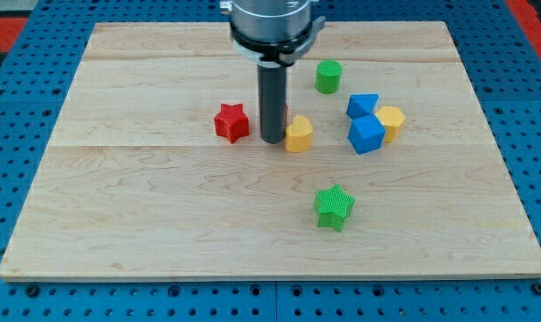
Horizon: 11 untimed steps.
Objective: Push the yellow heart towards the blue cube
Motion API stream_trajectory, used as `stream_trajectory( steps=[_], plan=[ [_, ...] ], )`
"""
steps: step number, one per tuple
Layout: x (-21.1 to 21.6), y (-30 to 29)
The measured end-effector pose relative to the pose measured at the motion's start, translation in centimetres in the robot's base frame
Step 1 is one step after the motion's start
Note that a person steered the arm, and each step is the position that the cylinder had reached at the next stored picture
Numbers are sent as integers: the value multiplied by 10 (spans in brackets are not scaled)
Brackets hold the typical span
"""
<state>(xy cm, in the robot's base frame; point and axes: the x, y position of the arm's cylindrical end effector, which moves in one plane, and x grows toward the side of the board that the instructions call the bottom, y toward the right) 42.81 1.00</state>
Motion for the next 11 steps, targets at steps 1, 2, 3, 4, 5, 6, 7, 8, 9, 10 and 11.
stream_trajectory(
  steps=[1,2,3,4,5,6,7,8,9,10,11],
  plan=[
    [0,24],
    [0,42],
    [0,44],
    [2,54],
    [12,55],
    [26,55],
    [34,55],
    [22,61],
    [5,63],
    [-4,69],
    [-4,70]
  ],
)
